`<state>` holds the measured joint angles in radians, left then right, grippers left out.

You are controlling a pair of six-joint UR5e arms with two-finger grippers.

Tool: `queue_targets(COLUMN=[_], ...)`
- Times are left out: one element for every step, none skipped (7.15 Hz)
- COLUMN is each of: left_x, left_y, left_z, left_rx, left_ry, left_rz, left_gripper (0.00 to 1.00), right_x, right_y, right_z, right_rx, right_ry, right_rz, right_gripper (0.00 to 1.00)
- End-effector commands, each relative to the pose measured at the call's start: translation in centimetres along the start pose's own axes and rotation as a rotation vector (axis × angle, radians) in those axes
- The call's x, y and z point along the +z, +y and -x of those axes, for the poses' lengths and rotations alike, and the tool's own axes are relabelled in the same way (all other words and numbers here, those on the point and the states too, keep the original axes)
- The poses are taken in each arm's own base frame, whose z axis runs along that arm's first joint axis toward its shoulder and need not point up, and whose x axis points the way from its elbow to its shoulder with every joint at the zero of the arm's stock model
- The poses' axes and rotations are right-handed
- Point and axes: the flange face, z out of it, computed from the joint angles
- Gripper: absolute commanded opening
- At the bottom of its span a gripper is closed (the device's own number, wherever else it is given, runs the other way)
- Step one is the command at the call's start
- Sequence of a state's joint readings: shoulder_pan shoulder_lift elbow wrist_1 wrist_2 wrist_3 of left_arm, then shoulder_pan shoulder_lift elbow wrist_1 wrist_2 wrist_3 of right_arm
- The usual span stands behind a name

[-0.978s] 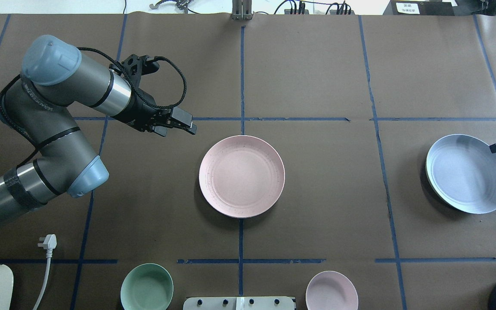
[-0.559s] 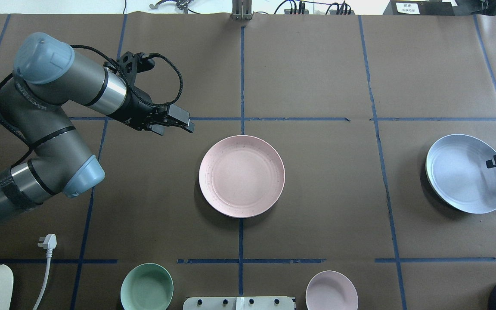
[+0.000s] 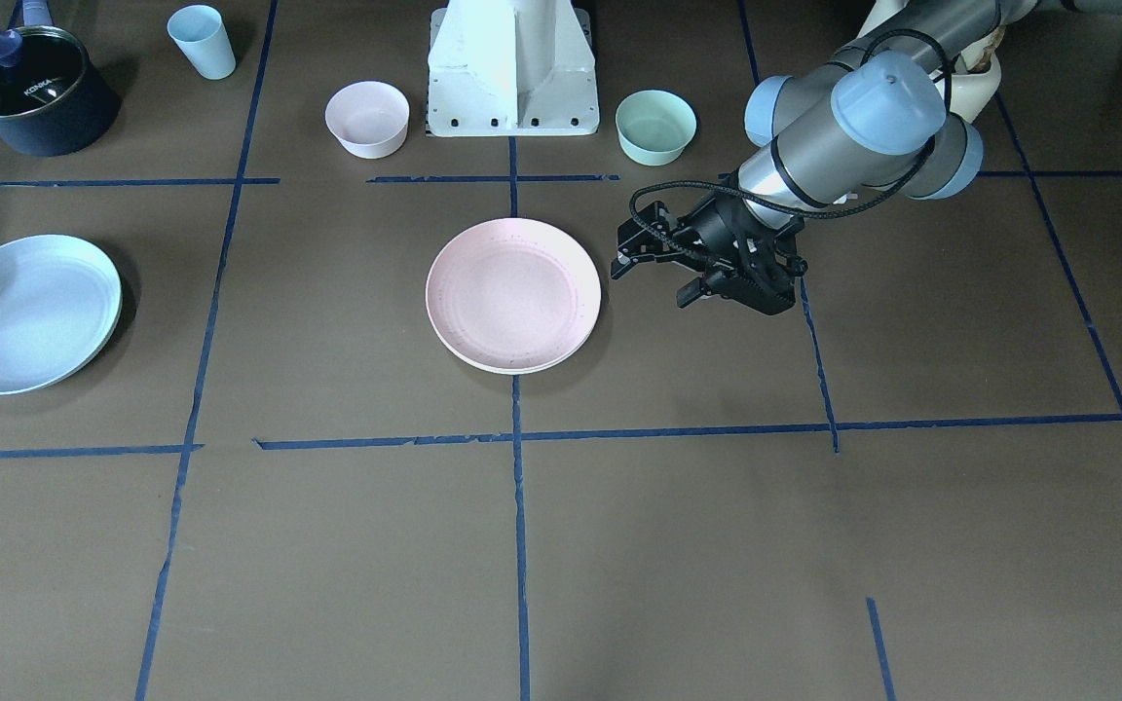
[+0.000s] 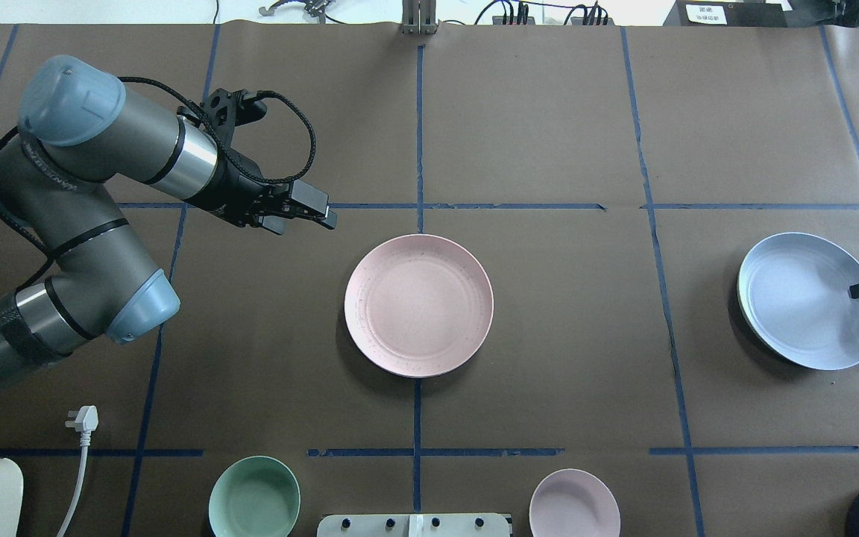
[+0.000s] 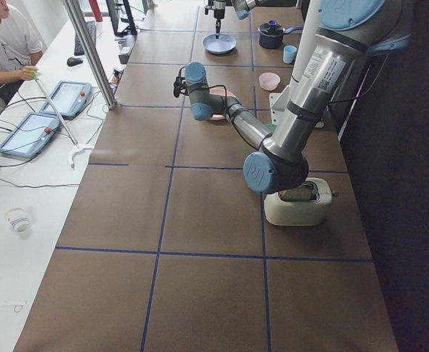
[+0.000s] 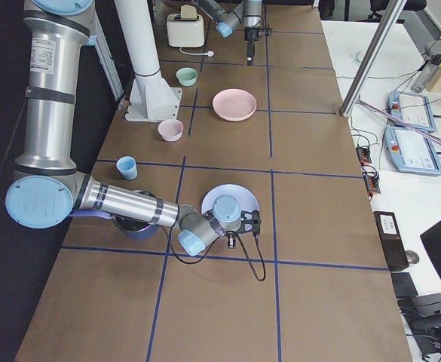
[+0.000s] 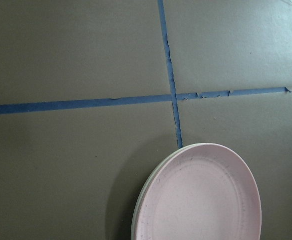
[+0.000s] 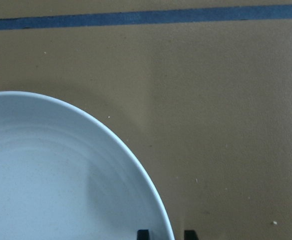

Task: Stack three plates with pink and blue
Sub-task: 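Release the pink plate with the left gripper while the right gripper grasps the blue plate, then carry the light blue plate with the right gripper onto the pink plate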

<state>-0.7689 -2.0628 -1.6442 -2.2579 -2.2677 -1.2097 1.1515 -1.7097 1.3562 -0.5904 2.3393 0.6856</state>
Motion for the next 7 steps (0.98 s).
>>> queue_targets(left_x=[-0.2,-0.4,-0.6,-0.7,-1.0,-1.1,-1.4], left_y=[0.2,0.3,0.4,0.5,0.5,0.5,0.6], left_z=[0.0,-0.3,-0.3,-0.5,-0.8,-0.8,-1.1], left_rx=[0.002,-0.011,-0.013,-0.01,-0.014,-0.02,-0.017], left_ry=[0.003,0.008,0.01,0.014,0.019,0.019,0.027], left_rz=[-0.001,-0.003,-0.004,-0.005,-0.009,-0.009,-0.013], left_gripper=[1.0,1.0,1.0,1.0,1.0,1.0,1.0], right_x=[-1.4,-1.6,-1.8,-3.0,-3.9,-4.8,-5.6], right_y=[-0.4,-0.5,-0.8,-1.3,-1.6,-2.1,-5.1], right_z=[2.5,2.7,3.3,5.8,7.6,9.7,14.0], right_rx=[-0.036,-0.041,-0.049,-0.053,-0.001,-0.005,0.032], right_ry=[-0.048,-0.052,-0.06,-0.113,-0.15,-0.199,-0.275], right_rz=[-0.025,-0.028,-0.033,-0.033,-0.029,-0.035,-0.026], right_gripper=[0.0,0.0,0.0,0.0,0.0,0.0,0.0])
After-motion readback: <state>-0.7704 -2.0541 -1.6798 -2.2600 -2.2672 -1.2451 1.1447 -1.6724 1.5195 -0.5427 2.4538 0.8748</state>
